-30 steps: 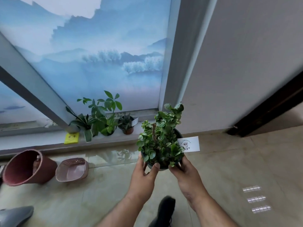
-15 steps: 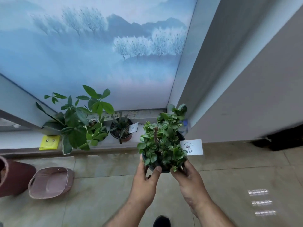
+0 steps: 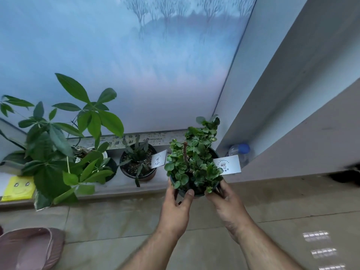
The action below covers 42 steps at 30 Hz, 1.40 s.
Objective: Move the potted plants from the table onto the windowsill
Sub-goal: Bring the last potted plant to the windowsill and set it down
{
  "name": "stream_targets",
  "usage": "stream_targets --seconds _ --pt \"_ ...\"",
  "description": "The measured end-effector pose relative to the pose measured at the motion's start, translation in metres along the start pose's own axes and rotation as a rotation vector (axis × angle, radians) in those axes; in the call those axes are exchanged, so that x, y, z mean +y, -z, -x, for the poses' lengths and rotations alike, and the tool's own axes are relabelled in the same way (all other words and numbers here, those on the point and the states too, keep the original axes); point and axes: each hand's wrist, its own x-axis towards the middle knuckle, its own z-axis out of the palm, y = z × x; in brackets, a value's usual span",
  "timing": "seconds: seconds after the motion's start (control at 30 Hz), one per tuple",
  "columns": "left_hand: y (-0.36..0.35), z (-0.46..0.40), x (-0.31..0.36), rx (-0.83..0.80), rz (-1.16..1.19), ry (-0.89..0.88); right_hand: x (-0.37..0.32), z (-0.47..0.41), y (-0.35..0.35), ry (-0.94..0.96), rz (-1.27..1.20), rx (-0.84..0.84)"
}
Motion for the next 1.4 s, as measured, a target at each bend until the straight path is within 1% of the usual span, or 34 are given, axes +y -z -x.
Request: stream_targets --seconds 0.13,0.23,0.43,0.53,0.73,0.8,0.93,1.0,1.1,1.2,1.4 --pt "0.001 -0.025 -0.020 0.023 -0.029 -0.016 0.019 -0.028 -0.001 0.019 0.026 -0.007" --pt "-0.003 -0.041 -0.028 0.037 -0.057 -0.037 0.025 -0.044 0.000 0.044 0.032 0.025" --pt "-0.002 -0.056 -0.031 0.046 -0.085 -0.098 0.022 -0.059 -0.002 0.066 0.035 -0.015" --pt "-0.002 -0.058 -0.032 0.050 -0.125 -0.139 0.027 -0.062 -0.002 0.107 0.034 -0.004" --pt "-0.009 -0.069 -0.034 0.041 -0.057 -0.235 0.043 -0.074 -0.002 0.140 0.012 0.036" --pt "-0.008 -0.070 -0.032 0.024 -0.035 -0.235 0.042 -0.080 -0.002 0.134 0.013 0.047" --pt "-0.004 -0.075 -0.029 0.021 -0.080 -0.240 0.041 -0.089 0.000 0.128 0.006 0.083" --pt "-0.004 -0.076 -0.028 0.013 -0.066 -0.227 0.042 -0.093 0.003 0.121 -0.030 0.088" --pt "-0.003 -0.076 -0.026 0.035 -0.084 -0.233 0.042 -0.100 0.003 0.103 -0.102 0.053" --pt "-0.002 -0.079 -0.028 0.052 -0.101 -0.242 0.039 -0.099 -0.001 0.098 -0.117 0.028" --pt "0.003 -0.082 -0.031 -0.006 -0.124 -0.227 0.051 -0.096 -0.009 0.138 -0.127 0.111"
